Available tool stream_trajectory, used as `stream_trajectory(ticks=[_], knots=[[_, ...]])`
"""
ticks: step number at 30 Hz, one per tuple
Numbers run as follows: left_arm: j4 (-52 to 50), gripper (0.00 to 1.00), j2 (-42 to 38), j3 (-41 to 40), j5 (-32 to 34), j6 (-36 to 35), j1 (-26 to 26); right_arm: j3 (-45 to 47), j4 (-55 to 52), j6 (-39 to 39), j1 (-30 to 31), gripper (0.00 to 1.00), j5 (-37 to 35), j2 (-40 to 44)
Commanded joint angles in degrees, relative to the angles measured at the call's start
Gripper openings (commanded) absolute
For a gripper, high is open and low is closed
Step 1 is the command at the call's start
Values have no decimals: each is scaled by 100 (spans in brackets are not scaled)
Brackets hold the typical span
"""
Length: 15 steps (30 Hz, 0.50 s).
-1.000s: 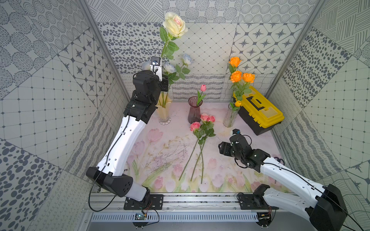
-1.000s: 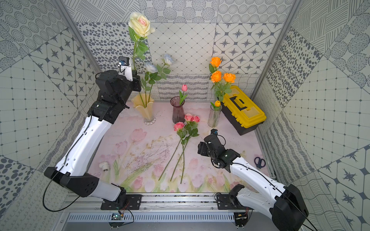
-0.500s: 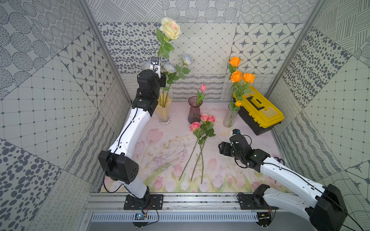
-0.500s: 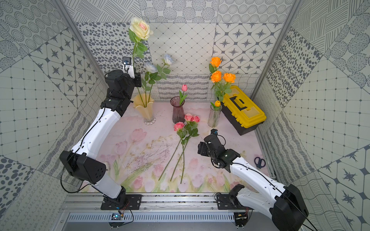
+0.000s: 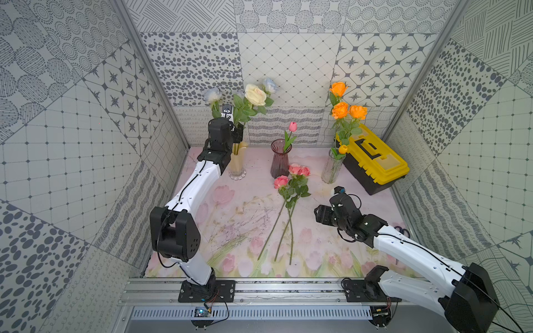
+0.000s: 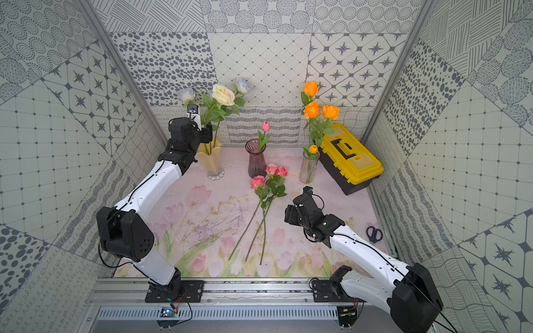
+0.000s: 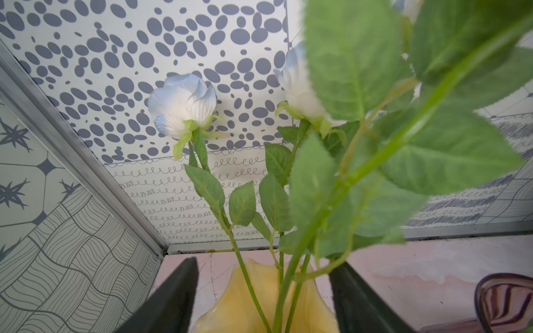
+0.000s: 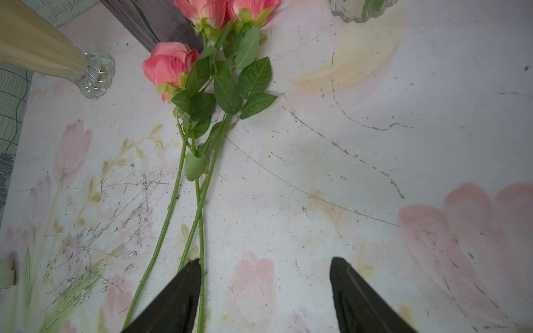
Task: Arrange the flowers in different vases according to their variety
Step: Insert the flower into the vase.
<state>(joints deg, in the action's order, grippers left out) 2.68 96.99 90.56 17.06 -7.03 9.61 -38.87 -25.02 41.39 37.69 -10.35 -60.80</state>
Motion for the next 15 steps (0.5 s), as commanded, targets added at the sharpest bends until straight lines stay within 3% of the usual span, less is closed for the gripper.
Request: stream_trajectory(ticks=[1,15], knots=[[-173,99,-257,-165,9,406,-23,-182,170,-8,15,75,84,-86],[-982,99,-1115,-553,-501,787,-19,-346,221,-9,96,75,213,-264]])
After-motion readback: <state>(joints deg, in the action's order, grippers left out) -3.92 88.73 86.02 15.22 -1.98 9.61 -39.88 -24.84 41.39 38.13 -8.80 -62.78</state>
